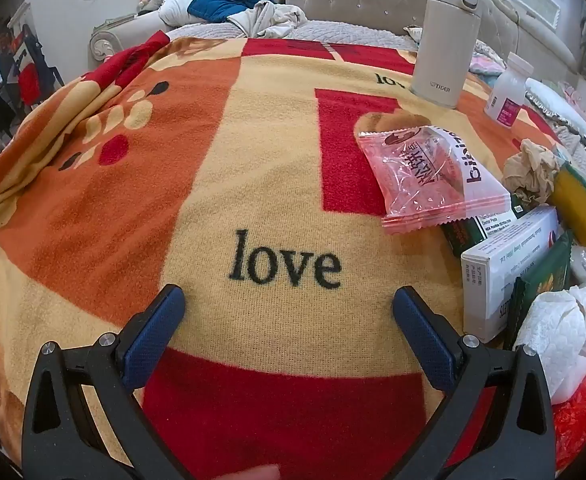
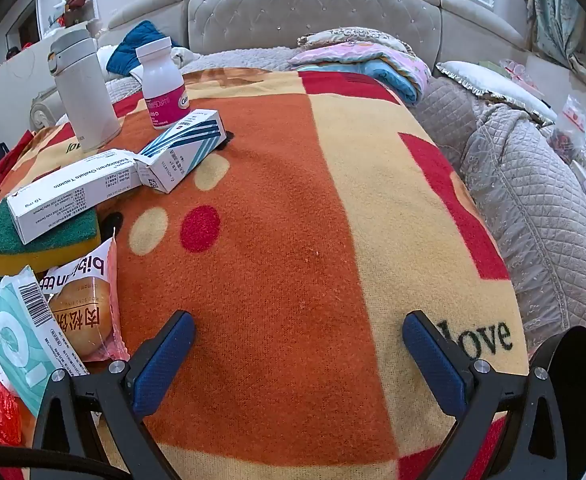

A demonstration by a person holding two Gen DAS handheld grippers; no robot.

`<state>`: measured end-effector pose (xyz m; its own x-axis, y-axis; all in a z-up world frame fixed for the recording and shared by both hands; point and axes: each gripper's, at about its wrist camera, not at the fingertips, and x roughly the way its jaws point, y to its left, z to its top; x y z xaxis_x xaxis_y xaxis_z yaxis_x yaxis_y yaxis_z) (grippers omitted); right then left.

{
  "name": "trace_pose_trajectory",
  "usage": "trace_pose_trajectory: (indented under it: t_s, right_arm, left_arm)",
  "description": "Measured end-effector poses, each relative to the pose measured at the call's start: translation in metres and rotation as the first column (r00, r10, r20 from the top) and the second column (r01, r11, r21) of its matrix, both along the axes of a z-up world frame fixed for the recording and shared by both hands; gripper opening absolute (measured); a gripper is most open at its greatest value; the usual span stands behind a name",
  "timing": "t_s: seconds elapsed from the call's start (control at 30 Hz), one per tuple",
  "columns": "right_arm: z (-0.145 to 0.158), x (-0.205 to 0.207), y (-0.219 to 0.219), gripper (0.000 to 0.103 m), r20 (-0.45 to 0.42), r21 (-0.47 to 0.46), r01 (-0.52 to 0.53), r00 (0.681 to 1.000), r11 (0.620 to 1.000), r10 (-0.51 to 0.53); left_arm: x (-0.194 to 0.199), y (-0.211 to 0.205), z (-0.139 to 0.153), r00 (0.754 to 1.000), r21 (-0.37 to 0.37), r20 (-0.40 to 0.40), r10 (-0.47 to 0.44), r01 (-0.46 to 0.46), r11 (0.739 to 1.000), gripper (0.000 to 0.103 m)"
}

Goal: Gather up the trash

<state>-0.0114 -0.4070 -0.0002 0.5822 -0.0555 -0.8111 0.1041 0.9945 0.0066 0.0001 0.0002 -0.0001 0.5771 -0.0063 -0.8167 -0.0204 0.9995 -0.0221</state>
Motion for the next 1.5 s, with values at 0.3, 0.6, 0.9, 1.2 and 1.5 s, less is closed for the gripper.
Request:
trace_pose_trajectory:
  t_s: [0.3, 0.6, 0.9, 1.2, 1.5]
  right_arm:
    - [0.001, -0.003, 0.001, 0.103, -0.023, 0.001, 0.009, 1.000, 1.000, -0.009]
    - [0.013, -0.035, -0.008, 0.103, -0.092, 0.066, 0.013, 0.996, 0.998, -0.007]
    - [0.085, -0.108, 0.038, 0.103, 0.159, 0.065, -0.035, 0.987, 0.997, 0.024]
    - [0.119, -0.137, 0.080, 0.103, 0.306, 0.019, -0.077, 0.950, 0.997, 0.068]
    - [0.125, -0.144, 0.097, 0.103, 0.348, -0.017, -0.100, 0.932, 0.995, 0.100]
  left_arm:
    - [-0.004, 0.003, 0.003, 1.000, 0.009, -0.022, 0.022, -0.022, 1.000, 0.103]
    - [-0.050, -0.013, 0.036, 0.998, -0.013, 0.062, 0.031, -0.031, 0.999, 0.102]
    - [-0.097, -0.043, 0.093, 0.976, -0.018, 0.218, -0.007, 0.011, 1.000, 0.102]
    - [-0.124, -0.073, 0.115, 0.954, -0.008, 0.298, -0.045, 0.049, 0.999, 0.102]
    - [-0.133, -0.087, 0.122, 0.945, -0.014, 0.324, -0.052, 0.059, 0.998, 0.102]
